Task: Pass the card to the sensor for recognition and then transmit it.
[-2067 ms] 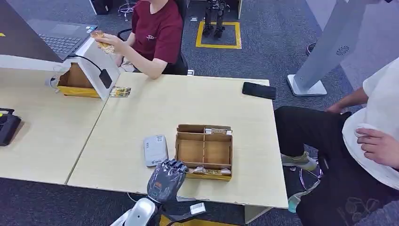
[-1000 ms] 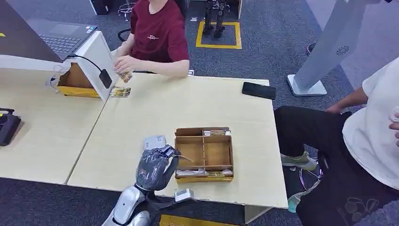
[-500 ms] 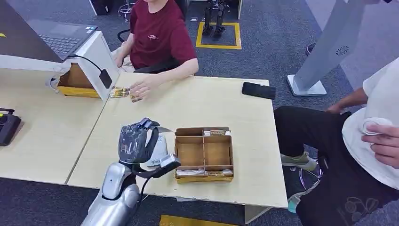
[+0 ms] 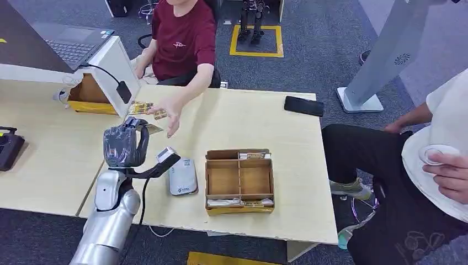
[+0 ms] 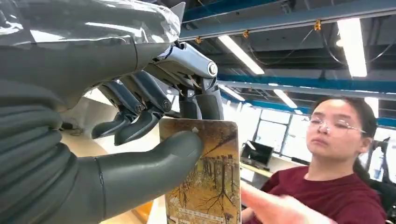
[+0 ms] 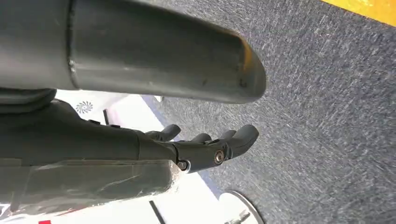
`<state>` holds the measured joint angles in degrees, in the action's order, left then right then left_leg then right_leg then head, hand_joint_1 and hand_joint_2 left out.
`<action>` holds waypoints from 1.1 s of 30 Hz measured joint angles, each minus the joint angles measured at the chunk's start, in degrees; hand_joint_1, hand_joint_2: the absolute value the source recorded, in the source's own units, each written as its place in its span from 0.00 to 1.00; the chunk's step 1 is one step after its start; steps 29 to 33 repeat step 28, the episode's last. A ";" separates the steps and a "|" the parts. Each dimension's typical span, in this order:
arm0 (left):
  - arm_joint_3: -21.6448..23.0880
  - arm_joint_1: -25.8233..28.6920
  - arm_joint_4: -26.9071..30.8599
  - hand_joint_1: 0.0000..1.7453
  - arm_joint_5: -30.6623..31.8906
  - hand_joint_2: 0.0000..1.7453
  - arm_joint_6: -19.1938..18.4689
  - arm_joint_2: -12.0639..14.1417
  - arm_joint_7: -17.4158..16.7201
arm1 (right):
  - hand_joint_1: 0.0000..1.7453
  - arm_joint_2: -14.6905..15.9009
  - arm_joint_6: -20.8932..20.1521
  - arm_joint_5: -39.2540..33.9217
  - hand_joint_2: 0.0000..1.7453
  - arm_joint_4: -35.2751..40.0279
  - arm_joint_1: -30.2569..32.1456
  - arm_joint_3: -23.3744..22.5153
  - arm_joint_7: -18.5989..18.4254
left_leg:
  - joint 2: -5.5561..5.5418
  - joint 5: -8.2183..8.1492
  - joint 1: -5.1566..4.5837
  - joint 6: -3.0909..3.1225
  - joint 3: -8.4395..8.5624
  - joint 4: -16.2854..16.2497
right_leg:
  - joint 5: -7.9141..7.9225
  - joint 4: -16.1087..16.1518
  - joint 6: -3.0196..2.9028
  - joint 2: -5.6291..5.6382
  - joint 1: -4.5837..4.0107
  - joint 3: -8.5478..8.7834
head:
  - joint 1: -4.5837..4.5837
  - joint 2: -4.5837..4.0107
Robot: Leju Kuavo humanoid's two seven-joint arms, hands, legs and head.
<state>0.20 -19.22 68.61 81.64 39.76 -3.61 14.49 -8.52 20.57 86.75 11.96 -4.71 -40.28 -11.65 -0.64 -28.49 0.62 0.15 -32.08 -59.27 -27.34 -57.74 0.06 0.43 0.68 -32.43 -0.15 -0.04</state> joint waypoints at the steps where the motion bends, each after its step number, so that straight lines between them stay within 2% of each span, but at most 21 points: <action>1: -0.30 0.06 -0.04 1.00 -0.02 1.00 0.00 -0.04 0.04 | 0.00 0.00 0.00 0.00 0.00 0.00 0.00 0.04 0.00 | 0.00 0.00 0.00 0.00 -0.01 0.00 | 0.00 0.00 0.00 0.00 0.00 0.00 | -0.02 0.00; 14: -1.77 0.19 -0.35 1.00 0.42 1.00 0.00 -0.35 0.50 | 0.00 0.00 0.02 0.00 0.00 0.00 0.00 0.24 0.22 | -0.01 0.00 0.00 0.00 -0.01 0.00 | 0.00 0.01 0.00 -0.02 0.00 0.00 | 0.00 0.00; 16: -2.56 0.31 -0.52 0.00 0.39 1.00 0.00 -0.83 0.68 | 0.00 0.00 0.04 0.00 0.00 0.00 0.00 0.26 0.22 | 0.00 0.00 0.00 0.00 -0.03 0.00 | 0.00 0.00 0.00 -0.01 0.00 -0.03 | 0.00 0.00; 23: -7.35 1.17 0.11 0.00 0.81 1.00 0.00 -1.25 0.68 | 0.00 0.00 0.20 0.00 0.00 0.00 0.01 0.26 0.15 | 0.00 0.00 0.01 0.00 -0.07 0.01 | 0.00 -0.01 0.00 -0.01 0.00 -0.04 | 0.00 0.00; 28: -17.12 1.91 1.55 0.00 -0.81 1.00 0.00 -0.88 3.75 | 0.00 0.00 0.33 0.00 0.00 0.00 0.07 0.26 0.09 | 0.02 0.00 0.02 0.00 -0.06 0.02 | 0.00 -0.04 -0.01 0.04 0.00 -0.06 | 0.00 0.00; 33: -17.12 1.91 1.55 0.00 -0.81 1.00 0.00 -0.88 3.75 | 0.00 0.00 0.33 0.00 0.00 0.00 0.07 0.26 0.09 | 0.02 0.00 0.02 0.00 -0.06 0.02 | 0.00 -0.04 -0.01 0.04 0.00 -0.06 | 0.00 0.00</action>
